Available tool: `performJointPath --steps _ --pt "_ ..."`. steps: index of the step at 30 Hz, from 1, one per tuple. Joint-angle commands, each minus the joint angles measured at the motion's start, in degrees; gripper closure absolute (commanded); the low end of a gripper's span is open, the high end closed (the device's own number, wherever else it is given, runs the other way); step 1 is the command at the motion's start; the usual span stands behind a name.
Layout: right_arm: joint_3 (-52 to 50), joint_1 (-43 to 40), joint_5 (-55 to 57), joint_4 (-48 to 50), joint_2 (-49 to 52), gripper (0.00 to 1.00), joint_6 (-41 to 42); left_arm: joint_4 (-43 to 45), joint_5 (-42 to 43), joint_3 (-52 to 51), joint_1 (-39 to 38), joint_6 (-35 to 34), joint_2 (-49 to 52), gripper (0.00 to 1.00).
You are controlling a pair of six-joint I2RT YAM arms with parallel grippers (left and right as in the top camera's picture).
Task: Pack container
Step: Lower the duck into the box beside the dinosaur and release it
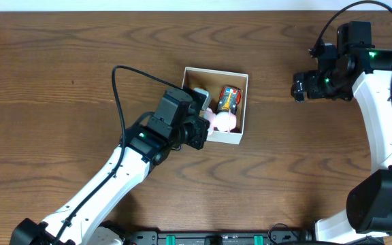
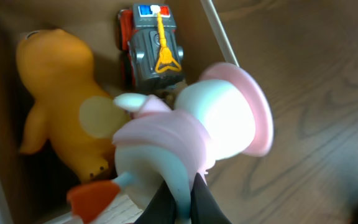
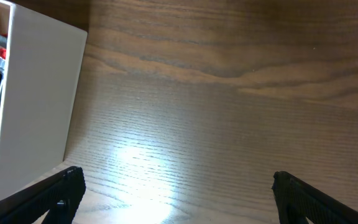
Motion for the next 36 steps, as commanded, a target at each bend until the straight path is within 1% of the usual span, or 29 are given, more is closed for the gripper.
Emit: performJointPath --steps 1,6,22,24,26,30,31,36 --pt "0.7 -0.3 0.0 0.0 -1.3 0.01 0.8 0.2 -5.2 1.8 -0.2 1.2 -0.1 0.94" --pt "0.7 -0.3 0.0 0.0 -1.3 0.01 0.8 0.2 -5.6 1.7 -0.2 3.0 0.0 0.94" --pt "0.7 -0.3 0.0 0.0 -1.3 0.01 0.8 0.2 -5.6 1.6 -0.2 3.1 0.0 0.94" --pt "0.7 -0.3 0.0 0.0 -1.3 0.01 0.8 0.2 -5.6 1.5 -0.2 3.1 0.0 0.93" --pt "0.7 -0.3 0.0 0.0 -1.3 0.01 0.8 0.2 -5.6 1.4 -0.2 3.1 0.0 0.89" --pt "0.7 -0.3 0.0 -0.1 -1.3 0.01 0.8 0.2 -5.6 1.4 -0.2 3.1 0.0 0.9" --pt "0.7 -0.3 0.0 0.0 -1.3 0.01 0.8 0.3 -5.6 1.4 -0.2 3.1 0.0 0.95" --pt "0.7 -0.3 0.0 0.0 -1.3 0.01 0.8 0.7 -5.6 1.4 -0.3 3.1 0.0 0.94"
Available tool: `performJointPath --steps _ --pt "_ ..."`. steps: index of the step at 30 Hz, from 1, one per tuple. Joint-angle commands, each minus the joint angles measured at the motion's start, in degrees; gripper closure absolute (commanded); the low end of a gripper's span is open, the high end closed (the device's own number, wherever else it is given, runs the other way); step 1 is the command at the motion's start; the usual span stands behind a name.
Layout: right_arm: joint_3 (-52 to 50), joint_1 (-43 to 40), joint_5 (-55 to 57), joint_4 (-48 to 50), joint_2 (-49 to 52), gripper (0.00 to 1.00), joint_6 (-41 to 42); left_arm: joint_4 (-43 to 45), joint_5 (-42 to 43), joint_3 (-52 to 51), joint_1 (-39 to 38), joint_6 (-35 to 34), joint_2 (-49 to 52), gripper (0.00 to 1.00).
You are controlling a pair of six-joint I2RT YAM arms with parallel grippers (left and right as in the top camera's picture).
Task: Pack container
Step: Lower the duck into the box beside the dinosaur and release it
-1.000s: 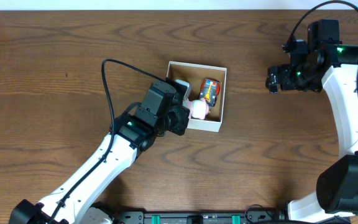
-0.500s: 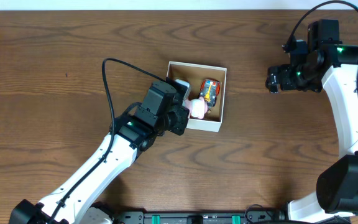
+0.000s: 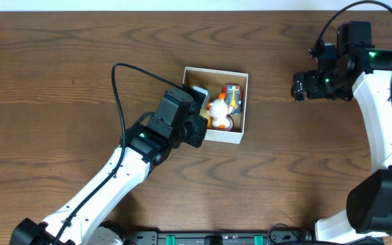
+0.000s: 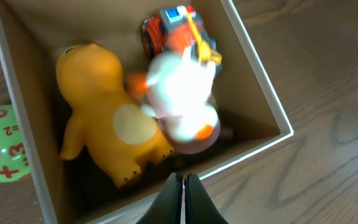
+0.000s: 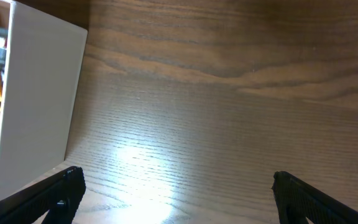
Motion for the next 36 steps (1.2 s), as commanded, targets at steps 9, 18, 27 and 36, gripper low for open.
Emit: performJointPath --steps 9,18,27,36 --pt "0.7 -0.3 0.0 0.0 -1.3 0.01 0.8 4.0 -0.7 1.4 0.0 0.3 0.0 0.88" --pt "0.7 -0.3 0.0 0.0 -1.3 0.01 0.8 7.1 -0.7 1.4 0.0 0.3 0.5 0.94" --pt "0.7 -0.3 0.0 -0.1 -1.3 0.01 0.8 14.2 -0.7 1.4 0.0 0.3 7.7 0.94" --pt "0.7 -0.3 0.0 0.0 -1.3 0.01 0.8 22.6 -0.7 1.5 0.0 0.4 15.0 0.94"
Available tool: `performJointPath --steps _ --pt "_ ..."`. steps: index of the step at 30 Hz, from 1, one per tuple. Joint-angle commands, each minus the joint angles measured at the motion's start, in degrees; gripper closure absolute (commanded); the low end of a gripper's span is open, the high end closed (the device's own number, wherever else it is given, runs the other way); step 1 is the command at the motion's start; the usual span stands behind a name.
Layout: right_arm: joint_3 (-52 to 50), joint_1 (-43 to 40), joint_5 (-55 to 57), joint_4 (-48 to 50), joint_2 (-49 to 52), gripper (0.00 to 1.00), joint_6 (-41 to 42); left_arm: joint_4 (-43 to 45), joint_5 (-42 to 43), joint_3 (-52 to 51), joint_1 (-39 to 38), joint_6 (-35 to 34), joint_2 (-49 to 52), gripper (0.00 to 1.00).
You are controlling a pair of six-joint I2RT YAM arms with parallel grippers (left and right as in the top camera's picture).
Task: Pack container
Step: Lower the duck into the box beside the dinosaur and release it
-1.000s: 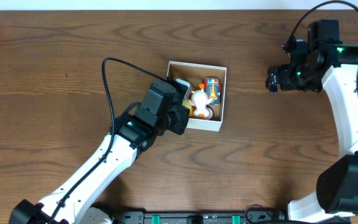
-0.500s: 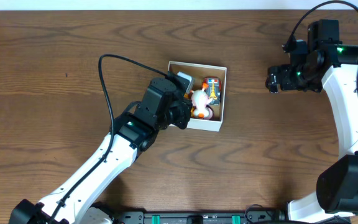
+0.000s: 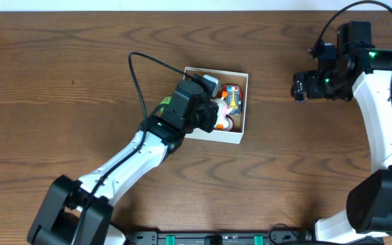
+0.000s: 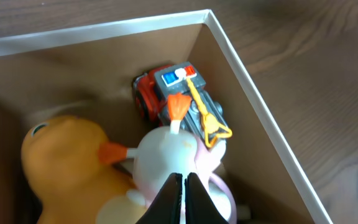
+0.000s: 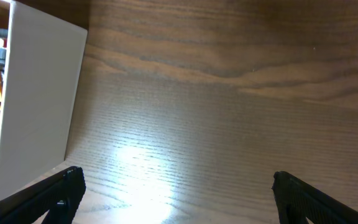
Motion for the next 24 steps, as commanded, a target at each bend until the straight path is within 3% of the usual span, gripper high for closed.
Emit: performJointPath --steps 1,9,24 --pt "0.7 -0.3 0.0 0.0 -1.3 0.01 0.8 2.6 -0.7 1.3 0.0 0.4 2.4 0.94" --pt "0.7 -0.3 0.0 0.0 -1.3 0.01 0.8 7.0 -1.5 1.4 0.0 0.4 8.4 0.94" --pt "0.7 0.0 0.0 0.0 -1.3 0.01 0.8 3.4 -5.0 1.4 0.0 4.5 11.4 0.94"
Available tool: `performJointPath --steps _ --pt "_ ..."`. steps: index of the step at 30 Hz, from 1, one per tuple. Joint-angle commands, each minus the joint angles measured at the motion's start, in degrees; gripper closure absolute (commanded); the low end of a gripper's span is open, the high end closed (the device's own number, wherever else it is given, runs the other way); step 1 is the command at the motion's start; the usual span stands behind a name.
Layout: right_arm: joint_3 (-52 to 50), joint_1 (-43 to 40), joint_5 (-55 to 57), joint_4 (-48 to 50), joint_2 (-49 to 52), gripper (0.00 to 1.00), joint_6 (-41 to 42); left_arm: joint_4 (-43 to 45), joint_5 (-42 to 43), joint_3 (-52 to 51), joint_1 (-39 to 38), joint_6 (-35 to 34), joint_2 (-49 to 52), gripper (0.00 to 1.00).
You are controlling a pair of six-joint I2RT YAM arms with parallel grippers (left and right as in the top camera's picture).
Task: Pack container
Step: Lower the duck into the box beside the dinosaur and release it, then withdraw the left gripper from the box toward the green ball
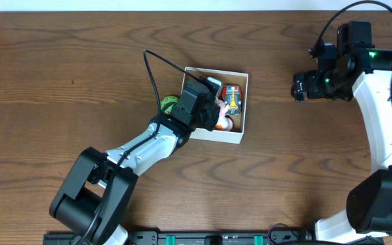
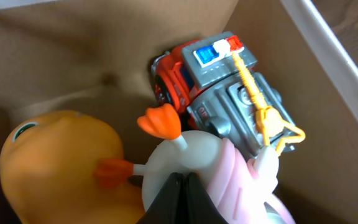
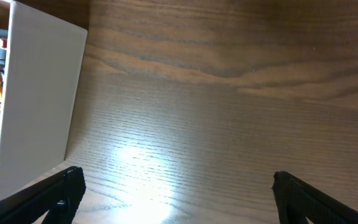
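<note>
The white open box (image 1: 216,70) stands mid-table. Inside lie an orange animal toy (image 2: 55,168), a white and pink toy (image 2: 229,174) with orange tips, and a red-grey toy car (image 2: 229,81). From overhead the car (image 1: 231,97) and the white toy (image 1: 224,121) show at the box's right side. My left gripper (image 2: 182,182) is shut and empty, low inside the box, its tips against the white toy. It covers the box's left half from above (image 1: 206,103). My right gripper (image 1: 297,88) hangs open, far right of the box.
A green disc with number marks (image 1: 168,103) lies on the table just left of the box, partly under my left arm. The right wrist view shows the box's outer wall (image 3: 39,106) and bare wood between the open fingers (image 3: 61,186).
My left gripper, still shut, now sits lower and closer to the toys, tips on the white toy. The left arm has shifted slightly up and right over the box. The right arm has not moved.
My left gripper was shut on the white and pink toy at the box's near edge. Then the toy lay in the box between the orange toy and the car, with the gripper shut and empty above. The gripper then stood over the box, and now low among the toys.
</note>
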Motion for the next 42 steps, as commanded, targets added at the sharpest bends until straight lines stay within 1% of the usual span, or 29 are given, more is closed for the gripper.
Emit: performJointPath --steps 1,12,19,21,23,29,32,36,42 --pt "0.7 0.0 0.0 -0.1 -1.3 0.01 0.8 -1.2 -2.8 0.6 -0.1 1.7 2.1 0.94" --pt "0.7 -0.1 0.0 0.0 -1.3 0.01 0.8 -2.1 -4.0 1.9 -0.1 2.9 1.0 0.94" --pt "0.7 0.0 0.0 0.0 -1.3 0.01 0.8 -7.2 -4.3 5.4 -0.1 2.9 -7.1 0.94" --pt "0.7 0.0 0.0 0.0 -1.3 0.01 0.8 -8.9 -6.1 6.0 -0.1 2.9 -10.2 0.94" --pt "0.7 0.0 0.0 0.0 -1.3 0.01 0.8 -10.6 -9.8 6.2 0.0 2.9 -13.5 0.94" --pt "0.7 0.0 0.0 0.0 -1.3 0.01 0.8 -17.2 -26.1 6.2 0.7 3.8 -20.5 0.94" --pt "0.7 0.0 0.0 -0.1 -1.3 0.01 0.8 -20.5 -30.8 6.2 2.5 3.8 -21.6 0.94" --pt "0.7 0.0 0.0 0.0 -1.3 0.01 0.8 -23.3 -31.5 6.2 6.9 3.5 -21.4 0.94" --pt "0.7 0.0 0.0 0.0 -1.3 0.01 0.8 -24.0 -30.4 6.2 14.6 -1.7 -20.6 0.94"
